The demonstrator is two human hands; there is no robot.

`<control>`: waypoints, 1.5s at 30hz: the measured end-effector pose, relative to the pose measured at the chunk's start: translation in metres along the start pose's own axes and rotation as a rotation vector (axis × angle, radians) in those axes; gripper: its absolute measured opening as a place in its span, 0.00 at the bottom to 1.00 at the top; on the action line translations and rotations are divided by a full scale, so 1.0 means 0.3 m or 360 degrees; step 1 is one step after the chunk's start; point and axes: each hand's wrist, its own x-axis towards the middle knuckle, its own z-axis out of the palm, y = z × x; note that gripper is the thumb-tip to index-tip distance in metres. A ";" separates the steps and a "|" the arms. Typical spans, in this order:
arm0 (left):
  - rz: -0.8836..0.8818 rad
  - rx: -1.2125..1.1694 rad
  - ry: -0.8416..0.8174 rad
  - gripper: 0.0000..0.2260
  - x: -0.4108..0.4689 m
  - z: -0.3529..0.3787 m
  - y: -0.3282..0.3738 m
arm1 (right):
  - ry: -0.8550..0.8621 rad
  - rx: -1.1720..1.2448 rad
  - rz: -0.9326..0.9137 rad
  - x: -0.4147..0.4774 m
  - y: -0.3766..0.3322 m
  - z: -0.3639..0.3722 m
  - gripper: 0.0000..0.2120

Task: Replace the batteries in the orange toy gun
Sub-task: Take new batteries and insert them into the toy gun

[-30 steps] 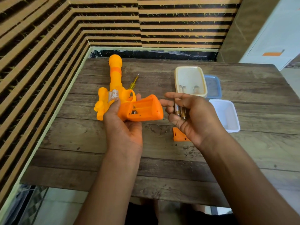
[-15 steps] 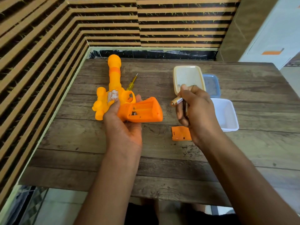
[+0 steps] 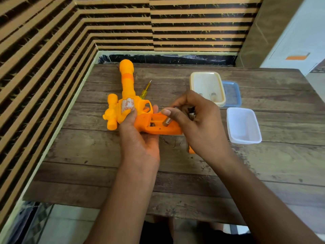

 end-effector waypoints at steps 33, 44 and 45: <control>0.0010 0.0034 -0.0008 0.16 0.014 -0.008 0.010 | -0.0188 -0.0040 0.1009 0.020 -0.013 -0.013 0.25; 0.0022 0.0079 -0.0012 0.16 0.012 -0.012 0.020 | -0.0104 -0.0041 0.1012 0.010 -0.013 0.025 0.20; 0.0028 0.0080 -0.0012 0.16 0.012 -0.013 0.022 | -0.0087 -0.0049 0.1009 0.008 -0.014 0.029 0.19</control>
